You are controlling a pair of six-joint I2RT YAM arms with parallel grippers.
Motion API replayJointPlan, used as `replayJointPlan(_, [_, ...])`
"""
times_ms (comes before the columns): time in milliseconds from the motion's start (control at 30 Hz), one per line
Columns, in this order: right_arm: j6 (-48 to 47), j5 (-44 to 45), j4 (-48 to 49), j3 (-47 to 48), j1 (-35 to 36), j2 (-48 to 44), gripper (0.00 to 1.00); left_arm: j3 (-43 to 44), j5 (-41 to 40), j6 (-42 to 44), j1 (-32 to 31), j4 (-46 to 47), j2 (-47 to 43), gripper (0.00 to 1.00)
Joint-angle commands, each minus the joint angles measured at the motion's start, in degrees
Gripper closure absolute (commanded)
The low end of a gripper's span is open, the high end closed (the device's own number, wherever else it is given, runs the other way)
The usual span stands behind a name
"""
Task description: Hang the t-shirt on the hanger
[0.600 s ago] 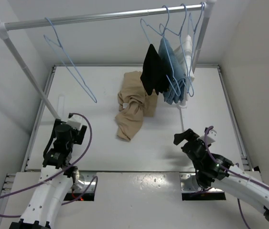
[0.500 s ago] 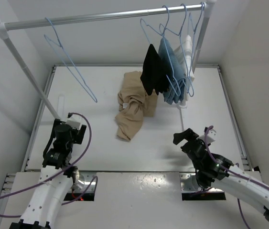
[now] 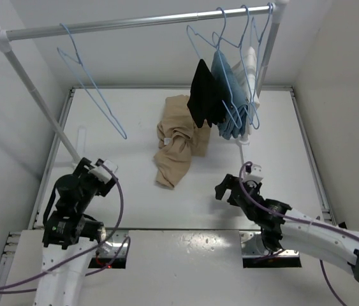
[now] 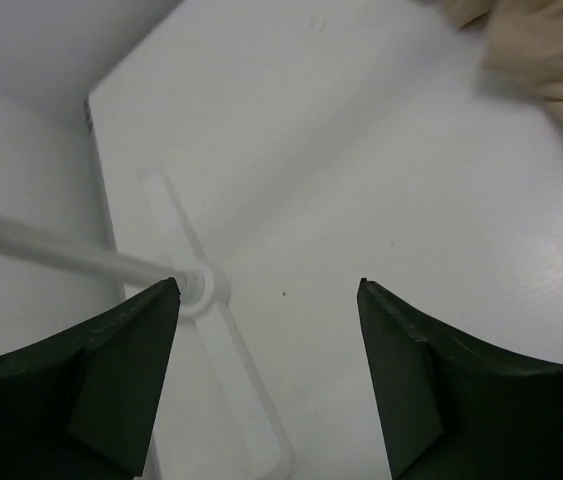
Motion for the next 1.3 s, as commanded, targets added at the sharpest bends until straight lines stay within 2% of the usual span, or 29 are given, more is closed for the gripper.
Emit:
replayJointPlan(0, [-5.78, -2.95, 6.25, 5.33, -0.09, 6.61, 0.0, 6.78, 20.12, 14.68, 0.4, -10.75, -4.89, 0.24])
replayJointPlan(33, [-6.4, -3.73, 6.25, 6.03, -0.09, 8.2, 0.0, 8.19, 22.76, 22.2, 0.4, -13.73, -5.68, 0.24])
replayJointPlan(100, [-7.19, -4.35, 6.25, 8.06, -0.09, 12.32, 0.0, 12.31, 27.79, 27.26, 0.4, -20.78, -6.91, 0.23])
replayJointPlan(233, [-8.42, -6.1, 7.04, 9.29, -0.09, 15.76, 0.0, 20.58, 29.21, 22.91, 0.4, -19.75, -3.78, 0.18])
replayJointPlan(367, [-10.26, -7.25, 8.45, 9.82, -0.09, 17.09, 0.0, 27.61, 27.54, 1.84, 0.4, -7.9, 3.18, 0.17])
replayJointPlan(433, [-10.27, -7.25, 8.45, 10.35, -0.09, 17.61, 0.0, 30.33, 23.86, -6.16, 0.4, 1.67, 5.29, 0.17])
replayJointPlan(467, [-10.79, -7.25, 8.45, 10.35, -0.09, 17.62, 0.0, 31.05, 22.45, -13.68, 0.4, 5.01, 6.25, 0.17])
replayJointPlan(533, [-10.8, -7.78, 8.45, 10.35, -0.09, 17.62, 0.0, 33.58, 18.67, -20.41, 0.4, 13.89, 9.15, 0.17])
replayJointPlan(633, [-10.8, -7.78, 8.45, 9.82, -0.09, 16.48, 0.0, 39.81, 15.24, -33.14, 0.4, 19.53, 15.54, 0.17])
replayJointPlan(767, [-10.8, -7.78, 8.45, 9.29, -0.09, 15.16, 0.0, 49.13, 8.65, -41.86, 0.4, 18.76, 25.06, 0.17])
replayJointPlan(900, [-9.75, -7.78, 8.45, 8.15, -0.09, 13.84, 0.0, 51.97, 8.12, -43.82, 0.4, 19.63, 28.84, 0.18])
replayJointPlan(967, [-9.74, -7.78, 8.98, 7.53, -0.09, 13.13, 0.0, 52.49, 5.14, -43.82, 0.4, 19.63, 30.34, 0.18])
replayJointPlan(1000, [-9.74, -7.26, 8.98, 7.53, -0.09, 12.61, 0.0, 53.46, 2.08, -44.43, 0.4, 16.76, 32.61, 0.18])
replayJointPlan(1133, [-10.27, -7.25, 8.98, 7.53, -0.09, 12.61, 0.0, 59.35, -0.76, -44.43, 0.4, 10.95, 38.51, 0.2])
replayJointPlan(1267, [-10.27, -7.25, 8.98, 7.53, -0.09, 12.61, 0.0, 61.11, 1.16, -45.57, 0.93, 10.23, 41.5, 0.2])
